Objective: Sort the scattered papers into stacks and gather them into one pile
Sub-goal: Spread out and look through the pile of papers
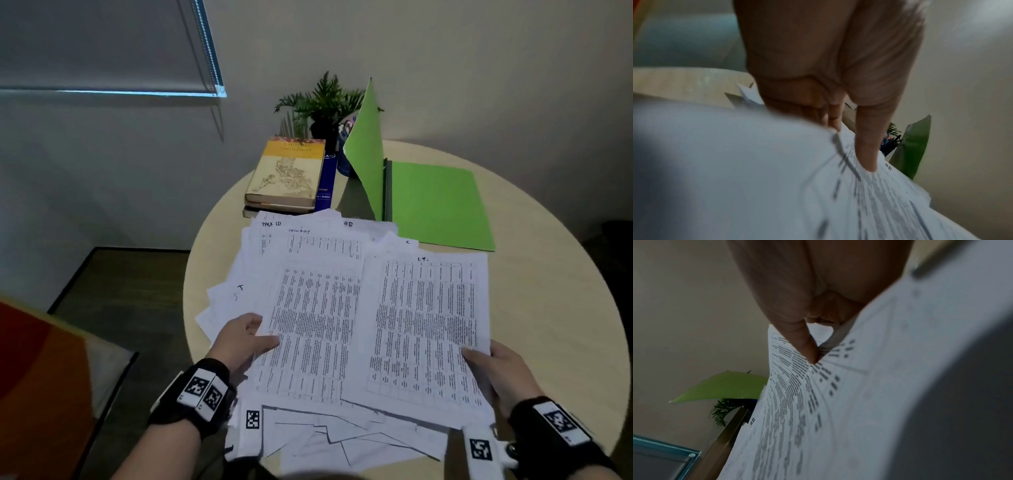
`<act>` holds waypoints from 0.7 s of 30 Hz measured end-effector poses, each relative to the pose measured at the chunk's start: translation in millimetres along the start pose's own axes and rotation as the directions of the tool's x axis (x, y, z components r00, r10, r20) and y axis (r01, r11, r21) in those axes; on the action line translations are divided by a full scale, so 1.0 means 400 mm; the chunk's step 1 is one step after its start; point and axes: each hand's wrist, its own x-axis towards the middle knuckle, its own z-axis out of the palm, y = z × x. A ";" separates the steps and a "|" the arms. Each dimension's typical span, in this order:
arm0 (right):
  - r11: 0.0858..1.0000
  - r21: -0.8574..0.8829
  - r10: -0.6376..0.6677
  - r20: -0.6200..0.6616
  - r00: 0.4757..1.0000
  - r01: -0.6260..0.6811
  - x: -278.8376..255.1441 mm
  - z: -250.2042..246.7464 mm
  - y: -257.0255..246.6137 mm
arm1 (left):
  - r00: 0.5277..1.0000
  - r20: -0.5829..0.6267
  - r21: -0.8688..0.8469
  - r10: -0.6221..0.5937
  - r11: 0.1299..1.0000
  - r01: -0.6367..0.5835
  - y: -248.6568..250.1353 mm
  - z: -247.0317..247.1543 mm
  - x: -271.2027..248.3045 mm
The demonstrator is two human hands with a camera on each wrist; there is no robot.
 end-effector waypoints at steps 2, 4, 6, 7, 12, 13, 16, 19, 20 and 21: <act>1.000 0.000 0.008 0.008 1.000 -0.008 0.002 0.007 0.010 | 0.998 0.060 -0.008 0.010 1.000 -0.009 0.020 0.008 0.001; 1.000 -0.002 0.015 0.005 1.000 -0.015 0.002 0.012 0.014 | 0.993 0.114 -0.032 0.011 0.999 -0.007 0.030 0.018 0.002; 1.000 0.005 0.018 0.001 1.000 -0.018 0.002 0.016 0.012 | 0.985 0.172 -0.072 -0.033 0.996 0.046 0.026 0.027 0.002; 1.000 0.006 0.020 0.011 1.000 -0.020 -0.003 0.019 0.007 | 0.981 0.186 -0.108 -0.056 0.991 0.077 0.024 0.036 0.000; 0.999 0.042 0.023 0.065 0.998 -0.026 -0.020 0.053 -0.005 | 0.925 0.368 -0.174 -0.095 0.970 0.169 0.008 0.073 -0.026; 0.998 0.066 0.016 0.067 0.998 -0.021 -0.015 0.061 0.000 | 0.925 0.369 -0.168 -0.089 0.973 0.161 0.003 0.077 -0.027; 0.997 0.080 -0.014 0.060 0.998 0.009 0.002 0.082 0.014 | 0.949 0.313 -0.207 -0.035 0.973 0.104 -0.003 0.081 -0.034; 0.997 -0.057 -0.047 0.077 0.996 0.051 -0.005 0.121 0.006 | 0.956 0.292 -0.243 0.030 0.969 0.044 -0.005 0.077 -0.053; 0.994 -0.095 -0.043 0.084 0.996 0.051 -0.005 0.135 0.008 | 0.959 0.277 -0.281 0.056 0.959 0.025 -0.009 0.075 -0.056; 0.993 -0.106 -0.046 0.105 0.993 0.057 -0.009 0.150 0.006 | 0.958 0.281 -0.311 0.064 0.950 0.027 -0.015 0.071 -0.060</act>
